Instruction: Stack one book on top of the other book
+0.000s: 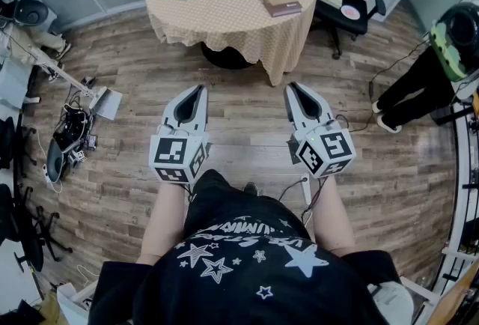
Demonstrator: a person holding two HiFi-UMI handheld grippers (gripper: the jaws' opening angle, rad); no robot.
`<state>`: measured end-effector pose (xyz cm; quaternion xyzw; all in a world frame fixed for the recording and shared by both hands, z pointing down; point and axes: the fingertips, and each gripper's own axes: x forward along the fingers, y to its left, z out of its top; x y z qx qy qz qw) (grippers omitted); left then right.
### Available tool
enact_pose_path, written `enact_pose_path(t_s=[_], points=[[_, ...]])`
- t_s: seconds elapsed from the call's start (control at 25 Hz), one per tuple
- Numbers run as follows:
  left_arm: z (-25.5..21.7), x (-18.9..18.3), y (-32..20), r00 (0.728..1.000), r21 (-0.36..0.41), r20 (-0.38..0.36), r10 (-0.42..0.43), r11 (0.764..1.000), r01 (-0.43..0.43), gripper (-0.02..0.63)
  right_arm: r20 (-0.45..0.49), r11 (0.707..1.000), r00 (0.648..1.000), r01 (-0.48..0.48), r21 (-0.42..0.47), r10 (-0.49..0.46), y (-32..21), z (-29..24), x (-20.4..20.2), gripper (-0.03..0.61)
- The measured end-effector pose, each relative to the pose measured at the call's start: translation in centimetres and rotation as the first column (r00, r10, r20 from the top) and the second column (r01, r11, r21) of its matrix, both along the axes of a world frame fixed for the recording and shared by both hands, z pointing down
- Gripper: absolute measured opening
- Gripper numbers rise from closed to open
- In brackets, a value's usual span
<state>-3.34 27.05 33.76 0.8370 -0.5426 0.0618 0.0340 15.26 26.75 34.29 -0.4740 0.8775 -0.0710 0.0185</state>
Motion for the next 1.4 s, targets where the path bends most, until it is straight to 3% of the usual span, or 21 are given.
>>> enact_pose_path(t_s=[0.24,0.4,1.04,1.4], points=[[-0.8,0.8,0.8,1.0,0.009,-0.005,-0.01,1.0,0.01,0.012,0.01,0.999,0.999,0.045,-0.015,-0.044,0.7,0.3,-0.6,0.043],[-0.4,2.2,0.9,0.999,-0.022,-0.031,0.037,0.999,-0.038,0.012,-0.008,0.998,0.998,0.056,-0.018,-0.056,0.7,0.6,-0.3,0.043],[1.9,6.0,0.4,0.995,-0.066,0.005,0.103,0.993,-0.102,0.012,0.019,0.997,1.0,0.014,-0.081,-0.012,0.7,3.2,3.0,0.043],[2.2,5.8,0.8,0.997,-0.076,-0.03,0.07,0.995,-0.072,0.012,0.087,0.996,0.996,-0.001,-0.085,0.009,0.7,3.4,4.6,0.044]])
